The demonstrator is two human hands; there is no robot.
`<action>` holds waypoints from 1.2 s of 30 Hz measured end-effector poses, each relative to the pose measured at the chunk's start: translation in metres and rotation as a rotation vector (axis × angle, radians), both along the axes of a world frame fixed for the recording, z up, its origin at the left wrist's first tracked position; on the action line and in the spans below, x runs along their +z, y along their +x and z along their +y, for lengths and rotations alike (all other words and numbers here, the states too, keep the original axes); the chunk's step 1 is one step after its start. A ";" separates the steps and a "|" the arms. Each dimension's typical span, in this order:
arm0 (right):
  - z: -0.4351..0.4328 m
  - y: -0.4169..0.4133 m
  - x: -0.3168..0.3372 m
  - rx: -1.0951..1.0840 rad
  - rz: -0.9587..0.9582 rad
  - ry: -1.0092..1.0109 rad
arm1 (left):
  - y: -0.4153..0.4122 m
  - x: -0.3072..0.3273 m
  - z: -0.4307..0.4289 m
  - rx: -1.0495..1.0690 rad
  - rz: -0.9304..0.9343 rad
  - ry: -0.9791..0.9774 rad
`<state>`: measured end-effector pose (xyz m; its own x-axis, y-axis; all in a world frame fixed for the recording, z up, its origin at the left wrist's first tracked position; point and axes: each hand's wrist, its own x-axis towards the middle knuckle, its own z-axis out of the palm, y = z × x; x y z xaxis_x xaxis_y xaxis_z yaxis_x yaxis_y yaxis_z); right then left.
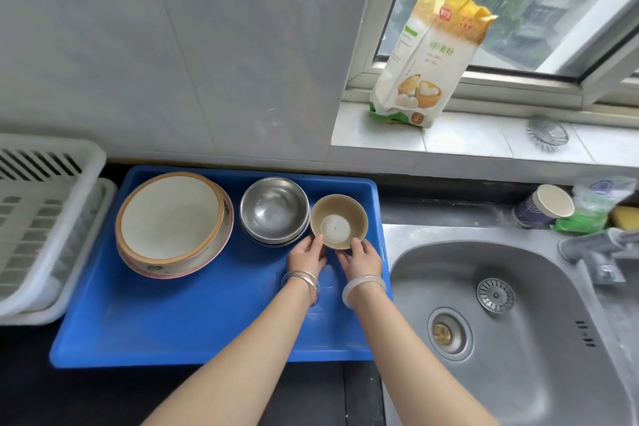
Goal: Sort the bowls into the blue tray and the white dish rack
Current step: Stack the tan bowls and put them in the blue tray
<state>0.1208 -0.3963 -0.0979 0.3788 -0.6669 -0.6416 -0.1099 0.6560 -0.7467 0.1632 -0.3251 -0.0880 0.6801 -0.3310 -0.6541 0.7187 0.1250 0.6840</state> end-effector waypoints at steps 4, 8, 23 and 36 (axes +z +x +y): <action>-0.007 0.009 -0.001 0.019 0.043 -0.016 | 0.006 -0.004 -0.008 -0.006 -0.025 0.022; -0.012 0.014 -0.001 0.050 0.091 -0.032 | 0.007 -0.006 -0.013 0.010 -0.047 0.060; 0.003 -0.020 0.030 0.359 0.200 -0.058 | -0.002 0.012 0.026 -0.375 -0.371 0.376; 0.167 -0.038 0.067 1.031 0.176 -0.772 | -0.050 0.058 0.241 -0.137 -0.682 0.774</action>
<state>0.0831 -0.2295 -0.0311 0.8860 -0.3378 -0.3177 -0.4370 -0.3793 -0.8156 0.1131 -0.0838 -0.0297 0.9735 -0.0869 -0.2113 0.1243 -0.5746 0.8090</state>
